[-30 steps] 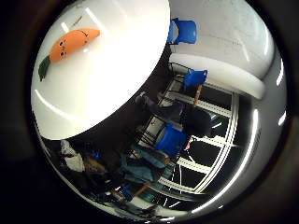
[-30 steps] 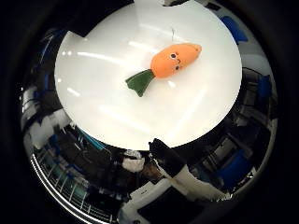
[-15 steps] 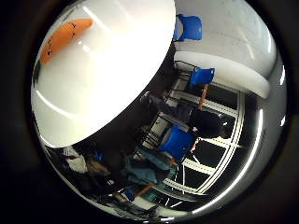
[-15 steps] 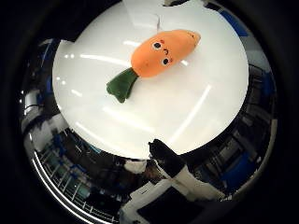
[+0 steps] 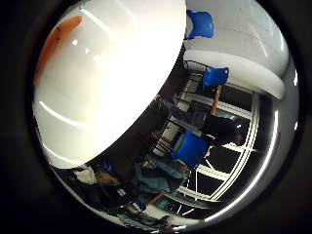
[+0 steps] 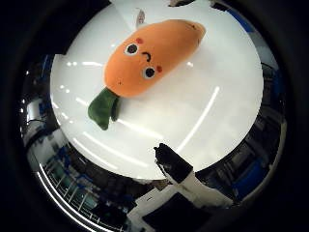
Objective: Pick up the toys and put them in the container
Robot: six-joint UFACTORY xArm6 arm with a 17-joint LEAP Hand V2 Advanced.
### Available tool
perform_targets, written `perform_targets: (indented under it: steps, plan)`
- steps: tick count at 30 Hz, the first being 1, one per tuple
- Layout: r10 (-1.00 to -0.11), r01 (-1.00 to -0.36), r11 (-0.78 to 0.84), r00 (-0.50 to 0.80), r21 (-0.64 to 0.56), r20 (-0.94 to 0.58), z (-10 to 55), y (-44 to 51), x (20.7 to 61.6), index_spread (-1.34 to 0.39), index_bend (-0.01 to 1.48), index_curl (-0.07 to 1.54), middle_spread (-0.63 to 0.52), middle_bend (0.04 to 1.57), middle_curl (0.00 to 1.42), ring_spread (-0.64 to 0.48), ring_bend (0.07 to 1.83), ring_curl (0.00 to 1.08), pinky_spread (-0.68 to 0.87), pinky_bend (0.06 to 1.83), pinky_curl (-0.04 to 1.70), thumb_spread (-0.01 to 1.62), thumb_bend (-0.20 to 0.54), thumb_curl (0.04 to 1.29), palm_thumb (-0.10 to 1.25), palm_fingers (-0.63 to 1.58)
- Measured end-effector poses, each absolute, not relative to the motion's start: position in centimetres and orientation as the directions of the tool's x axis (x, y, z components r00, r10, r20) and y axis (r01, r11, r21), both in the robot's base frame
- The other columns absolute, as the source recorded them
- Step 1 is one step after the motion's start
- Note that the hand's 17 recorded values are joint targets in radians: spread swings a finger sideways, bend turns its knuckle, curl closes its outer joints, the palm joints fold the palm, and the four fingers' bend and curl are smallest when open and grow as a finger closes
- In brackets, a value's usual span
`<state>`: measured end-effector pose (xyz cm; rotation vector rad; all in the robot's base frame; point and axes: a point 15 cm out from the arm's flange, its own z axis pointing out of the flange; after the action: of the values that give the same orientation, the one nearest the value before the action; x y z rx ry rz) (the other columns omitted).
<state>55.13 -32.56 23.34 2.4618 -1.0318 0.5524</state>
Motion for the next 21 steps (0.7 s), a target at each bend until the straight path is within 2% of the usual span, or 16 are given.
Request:
perform_targets:
  steps: [21]
  plan:
    - [-0.569, -0.726, -0.66, 0.652, 0.193, 0.502, 22.0, -28.5, 57.7, -0.42, 0.15, 0.25, -0.01, 0.19, 0.32, 0.14, 0.39, 0.26, 0.39, 0.53, 0.3, 1.05, -0.024, 0.3, 0.57, 0.03]
